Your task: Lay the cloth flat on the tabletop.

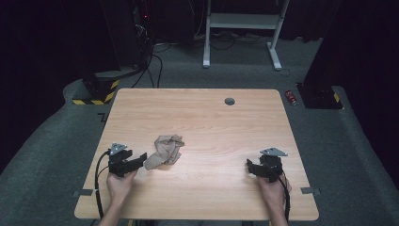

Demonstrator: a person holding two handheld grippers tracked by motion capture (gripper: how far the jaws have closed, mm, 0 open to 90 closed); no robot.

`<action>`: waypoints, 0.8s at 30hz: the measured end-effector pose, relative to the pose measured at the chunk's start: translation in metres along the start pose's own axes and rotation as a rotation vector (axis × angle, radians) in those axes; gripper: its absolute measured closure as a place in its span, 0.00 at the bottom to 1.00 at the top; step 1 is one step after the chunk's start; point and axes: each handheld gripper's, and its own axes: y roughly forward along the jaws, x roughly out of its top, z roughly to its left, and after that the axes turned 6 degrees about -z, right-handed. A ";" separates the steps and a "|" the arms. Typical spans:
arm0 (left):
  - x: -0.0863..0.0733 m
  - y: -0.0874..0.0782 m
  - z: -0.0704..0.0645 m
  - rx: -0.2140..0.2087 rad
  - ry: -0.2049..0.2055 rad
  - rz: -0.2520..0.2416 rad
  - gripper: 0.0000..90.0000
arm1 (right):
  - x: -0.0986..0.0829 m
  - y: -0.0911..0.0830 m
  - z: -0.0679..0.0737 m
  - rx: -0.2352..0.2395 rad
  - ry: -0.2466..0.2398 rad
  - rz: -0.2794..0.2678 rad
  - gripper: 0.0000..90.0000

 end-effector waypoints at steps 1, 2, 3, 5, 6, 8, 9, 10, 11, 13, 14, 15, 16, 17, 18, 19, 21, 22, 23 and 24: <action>0.001 0.001 -0.002 -0.002 0.008 0.000 0.32 | 0.000 0.000 0.000 -0.001 0.001 0.000 0.24; 0.001 0.001 -0.004 -0.006 0.013 0.000 0.32 | 0.000 0.000 0.000 -0.001 0.001 0.000 0.24; 0.002 0.002 -0.005 -0.009 0.022 0.002 0.32 | 0.000 0.000 0.000 -0.001 0.001 0.001 0.24; 0.003 0.003 -0.007 -0.012 0.027 0.005 0.33 | 0.000 0.000 0.000 -0.001 0.002 0.000 0.24; 0.004 0.005 -0.009 -0.019 0.033 0.010 0.33 | 0.000 0.000 0.000 -0.001 0.001 0.000 0.24; 0.006 0.007 -0.012 -0.025 0.040 0.015 0.33 | 0.000 0.000 0.000 -0.002 0.001 0.000 0.24; 0.006 0.009 -0.014 -0.030 0.050 0.018 0.33 | 0.000 0.000 0.000 -0.002 0.001 0.000 0.24; 0.006 0.010 -0.015 -0.036 0.050 0.017 0.33 | 0.000 0.000 0.000 -0.002 0.001 0.000 0.24; 0.006 0.012 -0.017 -0.042 0.044 0.019 0.34 | 0.000 0.000 0.000 -0.002 0.002 0.000 0.24; 0.007 0.016 -0.019 -0.055 0.053 0.039 0.33 | 0.000 0.000 0.000 -0.001 0.001 0.000 0.24; 0.008 0.018 -0.021 -0.058 0.059 0.040 0.33 | 0.000 0.000 0.000 -0.002 0.002 0.000 0.24; 0.008 0.019 -0.024 -0.065 0.068 0.044 0.33 | 0.000 0.000 0.000 -0.002 0.001 0.000 0.24; 0.009 0.021 -0.025 -0.067 0.073 0.045 0.33 | 0.000 0.000 0.000 -0.002 0.001 0.000 0.24; 0.009 0.021 -0.025 -0.067 0.073 0.045 0.33 | 0.000 0.000 0.000 -0.002 0.001 0.000 0.24; 0.010 0.023 -0.027 -0.072 0.084 0.048 0.33 | 0.000 0.000 0.000 -0.002 0.001 0.000 0.24; 0.012 0.026 -0.029 -0.079 0.086 0.053 0.33 | 0.000 0.000 0.000 -0.003 0.003 0.000 0.24; 0.013 0.029 -0.032 -0.083 0.087 0.048 0.34 | 0.000 0.000 0.000 -0.003 0.003 0.001 0.24; 0.014 0.031 -0.033 -0.083 0.088 0.058 0.34 | 0.000 0.000 0.000 -0.003 0.002 0.001 0.24; 0.014 0.031 -0.033 -0.083 0.088 0.058 0.34 | 0.000 0.000 0.000 -0.003 0.003 0.001 0.24; 0.015 0.034 -0.035 -0.082 0.102 0.067 0.34 | 0.000 0.000 0.000 -0.003 0.003 0.001 0.24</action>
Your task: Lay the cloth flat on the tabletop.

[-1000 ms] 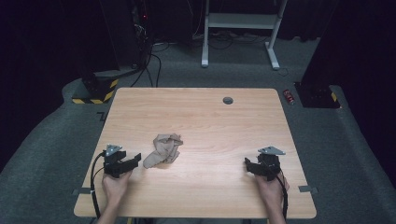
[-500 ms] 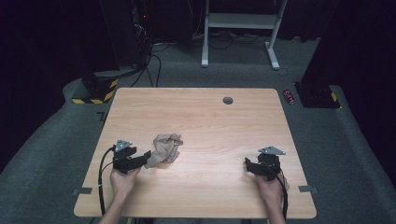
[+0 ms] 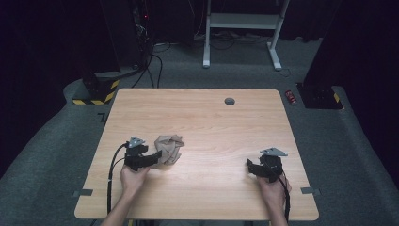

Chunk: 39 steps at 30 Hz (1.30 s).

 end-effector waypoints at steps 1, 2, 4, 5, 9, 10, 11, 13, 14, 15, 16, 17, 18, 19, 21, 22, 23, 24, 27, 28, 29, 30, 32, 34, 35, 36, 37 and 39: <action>0.001 0.002 -0.002 -0.004 0.000 0.001 0.34 | 0.000 0.000 0.000 0.000 -0.001 0.000 0.24; 0.002 0.004 -0.003 -0.004 0.008 0.005 0.34 | 0.000 0.000 0.000 0.000 -0.001 0.000 0.24; 0.005 0.008 -0.005 -0.005 0.015 0.012 0.34 | 0.000 0.000 0.000 0.000 -0.001 0.000 0.24; 0.005 0.011 -0.006 -0.005 0.012 0.007 0.34 | 0.000 0.000 0.000 0.000 -0.001 0.000 0.24; 0.004 0.018 -0.006 -0.001 0.004 0.024 0.36 | 0.000 0.000 0.000 -0.002 0.001 0.000 0.24; 0.003 0.019 -0.006 -0.001 0.006 0.031 0.37 | 0.000 0.000 0.000 -0.002 0.000 0.000 0.24; 0.003 0.020 -0.006 -0.002 0.007 0.037 0.39 | 0.000 0.000 0.000 -0.002 0.000 0.000 0.24; 0.003 0.022 -0.007 0.001 0.015 0.045 0.44 | 0.000 0.000 0.000 -0.002 0.000 0.000 0.24; 0.002 0.023 -0.008 0.000 0.010 0.049 0.46 | 0.000 0.000 0.000 -0.002 0.000 0.000 0.24; 0.002 0.024 -0.007 -0.005 0.012 0.058 0.49 | 0.000 0.000 0.000 -0.002 0.000 0.000 0.24; 0.002 0.025 -0.007 -0.011 0.010 0.061 0.52 | 0.000 0.000 0.000 -0.002 0.000 0.000 0.24; 0.001 0.026 -0.008 -0.016 0.006 0.066 0.55 | 0.000 0.000 0.000 -0.002 0.000 0.000 0.24; 0.001 0.027 -0.008 -0.018 0.014 0.071 0.58 | 0.000 0.000 0.000 -0.002 0.000 -0.001 0.24; 0.000 0.028 -0.008 -0.025 0.019 0.074 0.62 | 0.000 0.000 0.000 -0.002 0.000 0.000 0.24; 0.000 0.029 -0.009 -0.034 0.020 0.075 0.69 | 0.000 0.000 0.000 -0.002 0.000 -0.001 0.24; 0.000 0.029 -0.009 -0.034 0.020 0.075 0.72 | 0.000 0.000 0.000 -0.002 0.001 0.000 0.24; 0.000 0.028 -0.008 -0.045 0.020 0.076 0.75 | 0.000 0.000 0.000 -0.002 0.000 0.000 0.24; 0.000 0.028 -0.008 -0.052 0.016 0.078 0.78 | 0.000 0.000 0.000 -0.002 0.000 0.000 0.24; 0.001 0.028 -0.007 -0.073 0.008 0.080 0.84 | 0.000 0.000 0.000 -0.002 0.000 0.000 0.24; 0.001 0.029 -0.008 -0.075 0.010 0.078 0.86 | 0.000 0.000 0.000 -0.002 0.001 0.000 0.24; 0.001 0.029 -0.008 -0.080 0.009 0.079 0.87 | 0.000 0.000 0.000 -0.002 0.000 0.000 0.24; 0.000 0.029 -0.009 -0.086 0.004 0.078 0.88 | 0.000 0.000 0.000 -0.002 0.000 0.000 0.24; 0.001 0.030 -0.009 -0.093 0.007 0.077 0.89 | 0.000 0.000 0.000 -0.002 0.000 0.000 0.24; 0.001 0.031 -0.011 -0.097 0.015 0.084 0.90 | 0.000 0.000 0.000 -0.002 0.000 0.000 0.24; 0.002 0.031 -0.012 -0.097 0.021 0.084 0.90 | 0.000 0.000 0.000 -0.002 0.000 -0.001 0.24; 0.004 0.031 -0.013 -0.100 0.035 0.088 0.91 | 0.000 0.000 0.000 -0.002 0.001 0.000 0.24; 0.004 0.031 -0.013 -0.100 0.035 0.088 0.91 | 0.000 0.000 0.000 -0.002 0.001 0.000 0.24; 0.010 0.032 -0.019 -0.114 0.065 0.082 0.92 | 0.000 0.000 0.000 -0.002 0.000 0.000 0.24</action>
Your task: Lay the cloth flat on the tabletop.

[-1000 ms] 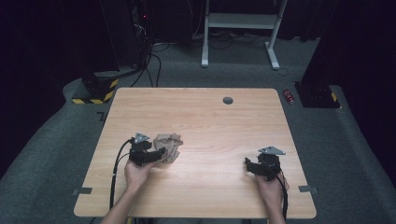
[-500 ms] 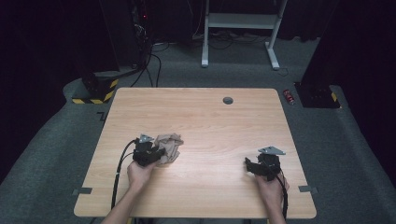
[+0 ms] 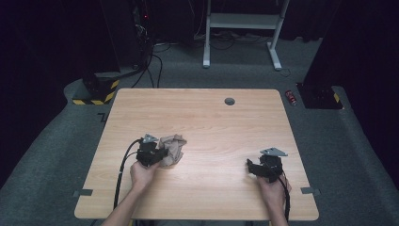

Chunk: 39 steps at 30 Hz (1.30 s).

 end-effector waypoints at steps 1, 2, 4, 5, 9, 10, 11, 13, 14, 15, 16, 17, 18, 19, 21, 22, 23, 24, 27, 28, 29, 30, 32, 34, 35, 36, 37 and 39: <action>0.000 0.001 -0.002 -0.009 -0.004 -0.005 0.92 | 0.000 0.000 0.000 0.000 0.000 0.000 0.24; 0.000 0.002 -0.003 -0.013 -0.007 -0.004 0.92 | 0.000 0.000 0.000 0.000 0.000 0.000 0.24; 0.000 0.004 -0.004 -0.017 -0.010 0.001 0.92 | 0.000 0.000 0.000 0.000 0.000 0.000 0.24; -0.001 0.006 -0.006 -0.022 -0.010 0.001 0.92 | 0.000 0.000 0.000 0.000 0.000 0.000 0.24; 0.001 0.008 -0.008 -0.041 -0.019 -0.005 0.93 | 0.000 0.000 0.000 0.000 0.000 0.000 0.24; 0.001 0.008 -0.008 -0.041 -0.019 -0.005 0.93 | 0.000 0.000 0.000 0.000 0.000 0.000 0.24; 0.003 0.010 -0.011 -0.045 0.003 0.005 0.93 | 0.000 0.000 0.000 0.000 0.000 0.000 0.24; 0.006 0.012 -0.014 -0.049 0.035 0.018 0.93 | 0.000 0.000 0.000 0.000 0.000 0.000 0.24; 0.008 0.012 -0.016 -0.060 0.036 0.019 0.93 | 0.000 0.000 0.000 0.000 0.000 0.000 0.24; 0.008 0.012 -0.016 -0.060 0.036 0.019 0.93 | 0.000 0.000 0.000 0.000 0.000 0.000 0.24; 0.012 0.015 -0.020 -0.073 0.043 0.014 0.93 | 0.000 0.000 0.000 0.000 0.000 0.000 0.24; 0.012 0.015 -0.020 -0.073 0.043 0.014 0.93 | 0.000 0.000 0.000 0.000 0.000 0.000 0.24; 0.014 0.018 -0.024 -0.090 0.041 0.011 0.93 | 0.000 0.000 0.000 0.000 0.000 0.000 0.24; 0.014 0.018 -0.024 -0.090 0.041 0.011 0.93 | 0.000 0.000 0.000 0.000 0.000 0.000 0.24; 0.015 0.022 -0.029 -0.098 0.059 0.022 0.93 | 0.000 0.000 0.000 0.000 0.001 0.000 0.24; 0.017 0.025 -0.034 -0.110 0.072 0.023 0.93 | 0.000 0.000 0.000 0.000 0.000 0.000 0.24; 0.018 0.027 -0.038 -0.119 0.076 0.022 0.93 | 0.000 0.000 0.000 0.000 0.000 0.000 0.24; 0.019 0.028 -0.040 -0.124 0.078 0.022 0.93 | 0.000 0.000 0.000 0.000 0.000 0.000 0.24; 0.022 0.031 -0.046 -0.139 0.091 0.020 0.93 | 0.000 0.000 0.000 0.000 0.000 0.000 0.24; 0.024 0.034 -0.052 -0.157 0.090 0.018 0.93 | 0.000 0.000 0.000 0.000 0.000 0.000 0.24; 0.025 0.036 -0.055 -0.165 0.095 0.017 0.93 | 0.000 0.000 0.000 0.000 0.001 0.000 0.24; 0.026 0.038 -0.058 -0.172 0.102 0.022 0.93 | 0.000 0.000 0.000 0.000 0.000 0.000 0.24; 0.026 0.041 -0.064 -0.184 0.101 0.024 0.93 | 0.000 0.000 0.000 0.000 0.000 0.000 0.24; 0.027 0.044 -0.068 -0.194 0.106 0.023 0.93 | 0.000 0.000 0.000 0.000 0.000 0.000 0.24; 0.027 0.046 -0.070 -0.200 0.105 0.022 0.93 | 0.000 0.000 0.000 0.000 0.000 0.000 0.24; 0.027 0.047 -0.072 -0.205 0.103 0.022 0.93 | 0.000 0.000 0.000 0.000 0.000 0.000 0.24; 0.028 0.049 -0.075 -0.209 0.104 0.021 0.93 | 0.000 0.000 0.000 0.000 0.000 0.000 0.24; 0.029 0.052 -0.079 -0.216 0.100 0.017 0.93 | 0.000 0.000 0.000 0.000 0.000 0.000 0.24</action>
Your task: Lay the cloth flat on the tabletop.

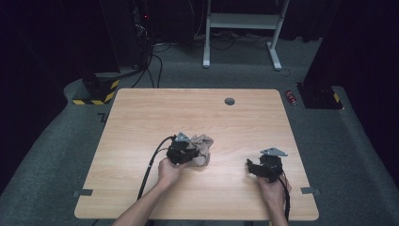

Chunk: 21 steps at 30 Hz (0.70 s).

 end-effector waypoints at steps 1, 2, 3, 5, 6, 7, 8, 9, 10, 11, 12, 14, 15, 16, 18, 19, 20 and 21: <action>0.001 0.002 -0.001 -0.003 -0.001 -0.002 0.93 | 0.000 0.000 0.000 0.000 0.000 0.000 0.24; 0.002 0.004 -0.003 -0.008 -0.006 -0.004 0.93 | 0.000 0.000 0.000 0.000 0.000 0.000 0.24; 0.002 0.006 -0.004 -0.012 -0.007 -0.004 0.93 | 0.000 0.000 0.000 0.000 -0.001 0.000 0.24; 0.004 0.011 -0.008 -0.018 -0.005 0.001 0.93 | 0.000 0.000 0.000 0.000 -0.002 -0.001 0.24; 0.005 0.013 -0.010 -0.021 -0.007 0.002 0.93 | 0.000 0.000 0.000 0.000 0.000 0.000 0.24; 0.007 0.015 -0.012 -0.026 -0.002 0.005 0.93 | 0.000 0.000 0.000 0.000 -0.002 -0.001 0.24; 0.007 0.015 -0.012 -0.026 -0.002 0.005 0.93 | 0.000 0.000 0.000 0.000 -0.002 -0.001 0.24; 0.010 0.019 -0.016 -0.035 0.003 0.005 0.93 | 0.000 0.000 0.000 0.000 -0.002 -0.001 0.24; 0.012 0.021 -0.018 -0.039 0.004 0.005 0.93 | 0.000 0.000 0.000 -0.001 0.000 0.000 0.25; 0.013 0.023 -0.020 -0.045 0.008 0.011 0.93 | 0.000 0.000 0.000 0.002 -0.002 -0.002 0.26; 0.014 0.025 -0.021 -0.042 0.013 0.015 0.93 | 0.000 -0.001 0.001 0.006 -0.007 -0.005 0.28; 0.015 0.028 -0.022 -0.036 0.010 0.019 0.92 | 0.000 -0.001 0.003 0.013 -0.013 -0.008 0.30; 0.015 0.028 -0.022 -0.036 0.010 0.019 0.91 | -0.001 -0.001 0.003 0.014 -0.014 -0.009 0.30; 0.015 0.029 -0.023 -0.036 -0.002 0.019 0.91 | -0.001 -0.001 0.003 0.014 -0.014 -0.009 0.30; 0.014 0.027 -0.025 -0.037 0.000 0.022 0.85 | 0.000 -0.001 0.004 0.015 -0.008 -0.010 0.32; 0.014 0.025 -0.026 -0.035 0.003 0.022 0.81 | 0.000 -0.001 0.004 0.017 -0.009 -0.011 0.33; 0.013 0.023 -0.027 -0.030 0.002 0.021 0.77 | 0.000 -0.001 0.004 0.018 -0.015 -0.011 0.35; 0.011 0.020 -0.028 -0.018 0.001 0.014 0.74 | 0.001 0.000 0.004 0.021 -0.019 -0.015 0.38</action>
